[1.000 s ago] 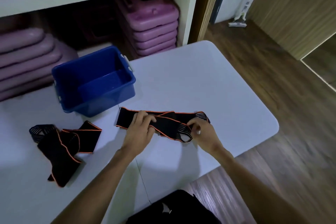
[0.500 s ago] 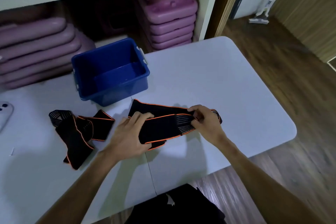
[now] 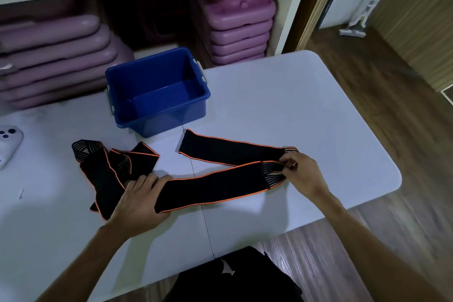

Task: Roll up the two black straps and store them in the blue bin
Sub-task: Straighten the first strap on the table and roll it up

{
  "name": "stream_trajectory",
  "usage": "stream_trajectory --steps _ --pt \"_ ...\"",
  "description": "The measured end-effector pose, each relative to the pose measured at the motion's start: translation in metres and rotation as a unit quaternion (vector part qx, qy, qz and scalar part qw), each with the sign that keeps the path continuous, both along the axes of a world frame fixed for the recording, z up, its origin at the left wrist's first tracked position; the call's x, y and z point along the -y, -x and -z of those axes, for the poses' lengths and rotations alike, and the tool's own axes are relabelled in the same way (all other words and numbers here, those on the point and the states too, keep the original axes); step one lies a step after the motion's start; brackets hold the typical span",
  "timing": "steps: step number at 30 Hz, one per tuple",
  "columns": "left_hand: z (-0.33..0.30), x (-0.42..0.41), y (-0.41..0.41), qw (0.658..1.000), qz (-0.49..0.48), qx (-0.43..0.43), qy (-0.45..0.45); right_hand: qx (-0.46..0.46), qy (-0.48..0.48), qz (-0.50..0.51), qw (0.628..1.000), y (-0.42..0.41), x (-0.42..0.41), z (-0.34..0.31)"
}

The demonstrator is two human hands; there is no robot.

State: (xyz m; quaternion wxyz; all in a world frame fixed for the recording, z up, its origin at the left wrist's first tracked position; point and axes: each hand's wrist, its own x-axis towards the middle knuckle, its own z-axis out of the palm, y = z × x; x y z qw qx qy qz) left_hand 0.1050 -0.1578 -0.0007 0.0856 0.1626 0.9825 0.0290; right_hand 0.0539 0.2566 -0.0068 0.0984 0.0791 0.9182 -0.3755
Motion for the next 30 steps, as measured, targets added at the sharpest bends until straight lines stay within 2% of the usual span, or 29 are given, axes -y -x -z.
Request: stream_trajectory --steps 3,6,9,10,14,16,20,24,27,30 --pt "0.017 -0.002 -0.009 1.0 0.018 0.013 0.009 0.043 -0.066 -0.052 0.996 0.0 0.002 0.007" --pt "0.02 -0.004 -0.012 1.0 0.004 0.021 -0.003 0.079 -0.061 -0.058 0.993 0.01 0.002 0.003" --pt "0.009 -0.012 0.002 0.995 -0.072 0.016 -0.07 -0.004 -0.06 0.038 0.997 0.015 -0.001 -0.006" --pt "0.007 -0.016 0.011 0.99 -0.105 0.017 -0.096 -0.007 -0.059 0.075 0.995 0.016 -0.004 -0.006" --pt "0.009 -0.039 0.059 0.947 -0.223 0.062 -0.225 0.096 -0.047 0.134 0.985 0.02 -0.012 0.003" --pt "0.012 -0.053 0.084 0.922 -0.268 0.09 -0.266 0.104 -0.024 0.154 0.982 0.02 -0.01 0.007" --pt "0.016 -0.073 0.114 0.915 -0.299 0.083 -0.26 0.052 0.015 0.201 0.978 0.022 -0.005 0.002" --pt "0.003 -0.072 0.117 0.898 -0.334 0.057 -0.281 -0.043 0.065 0.185 0.98 0.03 0.008 -0.018" --pt "-0.011 -0.049 0.098 0.866 -0.377 0.018 -0.328 -0.083 0.083 0.174 0.978 0.032 0.02 -0.035" --pt "-0.02 -0.011 0.059 0.788 -0.453 0.035 -0.414 -0.093 0.105 0.168 0.976 0.028 0.03 -0.042"
